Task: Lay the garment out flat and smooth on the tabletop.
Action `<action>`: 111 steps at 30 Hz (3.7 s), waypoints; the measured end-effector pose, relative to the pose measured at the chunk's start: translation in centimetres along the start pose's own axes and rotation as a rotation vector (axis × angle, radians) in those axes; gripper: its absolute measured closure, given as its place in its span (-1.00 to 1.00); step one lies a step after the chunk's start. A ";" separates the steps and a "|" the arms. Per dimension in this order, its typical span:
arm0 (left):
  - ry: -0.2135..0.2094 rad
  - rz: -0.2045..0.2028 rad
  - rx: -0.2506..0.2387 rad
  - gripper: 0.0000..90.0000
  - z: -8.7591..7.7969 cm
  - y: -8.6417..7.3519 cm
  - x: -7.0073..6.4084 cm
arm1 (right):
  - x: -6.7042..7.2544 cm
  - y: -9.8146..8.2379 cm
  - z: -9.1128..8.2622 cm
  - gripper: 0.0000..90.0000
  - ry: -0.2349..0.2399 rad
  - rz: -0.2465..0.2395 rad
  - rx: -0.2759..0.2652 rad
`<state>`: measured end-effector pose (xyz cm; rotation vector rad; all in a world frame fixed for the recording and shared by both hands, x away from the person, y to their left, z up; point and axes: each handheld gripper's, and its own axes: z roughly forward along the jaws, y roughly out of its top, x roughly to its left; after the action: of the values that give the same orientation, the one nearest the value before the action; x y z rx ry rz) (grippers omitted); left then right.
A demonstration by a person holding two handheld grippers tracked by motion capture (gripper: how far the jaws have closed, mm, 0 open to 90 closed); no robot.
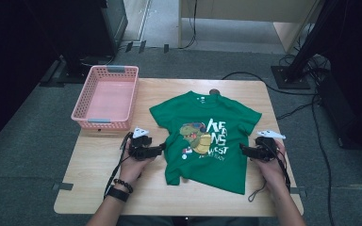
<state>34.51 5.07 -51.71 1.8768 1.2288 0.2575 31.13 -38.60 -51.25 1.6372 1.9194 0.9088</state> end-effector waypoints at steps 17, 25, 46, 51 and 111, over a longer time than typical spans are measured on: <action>0.007 -0.013 -0.012 -0.37 0.0 0.0 0.5 | 1.4 -4.2 -3.2 -0.70 0.015 -0.088 0.054; 0.008 -0.022 -0.018 -0.37 -0.1 0.0 0.8 | -1.5 -4.8 -4.3 -0.70 0.050 -0.117 0.072; -0.015 0.027 0.006 -0.37 -0.2 -0.5 -0.7 | -2.5 -4.6 -5.8 -0.57 0.021 -0.034 0.014; -0.033 0.111 0.052 -0.35 -0.2 -1.0 -2.8 | -1.6 -4.6 -5.6 -0.57 0.006 -0.043 0.018; -0.200 0.172 0.061 0.14 -4.5 -4.1 -4.0 | 1.5 -4.2 -5.8 -0.59 0.000 -0.056 -0.039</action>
<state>27.27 4.83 -50.88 2.0105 0.9518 0.1213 23.89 -38.50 -50.27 1.5537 1.9249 0.9181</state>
